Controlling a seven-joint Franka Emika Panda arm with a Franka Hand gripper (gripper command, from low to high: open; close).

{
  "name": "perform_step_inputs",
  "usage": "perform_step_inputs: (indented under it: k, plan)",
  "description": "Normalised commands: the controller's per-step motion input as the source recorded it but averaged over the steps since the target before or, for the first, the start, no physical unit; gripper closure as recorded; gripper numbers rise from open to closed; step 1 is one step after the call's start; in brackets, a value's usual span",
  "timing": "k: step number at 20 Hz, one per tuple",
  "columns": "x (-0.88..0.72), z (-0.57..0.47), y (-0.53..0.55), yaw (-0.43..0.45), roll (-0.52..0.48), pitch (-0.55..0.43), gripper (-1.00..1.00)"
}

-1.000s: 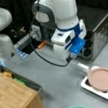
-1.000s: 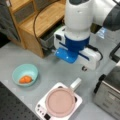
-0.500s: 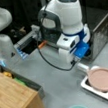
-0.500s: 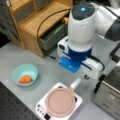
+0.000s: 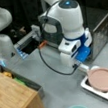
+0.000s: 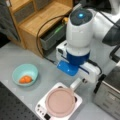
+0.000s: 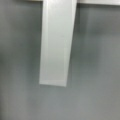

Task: Pick up the pan. Place the pan on the table. Pick up the bowl. Place the bowl on the stove.

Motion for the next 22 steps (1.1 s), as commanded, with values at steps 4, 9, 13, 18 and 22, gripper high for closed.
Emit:
perform_step_inputs:
  k: [4,9,13,18,22]
  plan:
    - [0.16,-0.02,0.02,-0.044,0.018,0.044,-1.0]
    - [0.26,-0.03,-0.02,-0.028,-0.017,0.071,-1.0]
    - [0.34,-0.07,-0.05,-0.022,-0.028,0.057,-1.0]
    - [0.38,-0.07,-0.06,0.0,-0.041,0.063,-1.0]
    - [0.36,-0.01,-0.03,0.021,-0.053,0.075,-1.0]
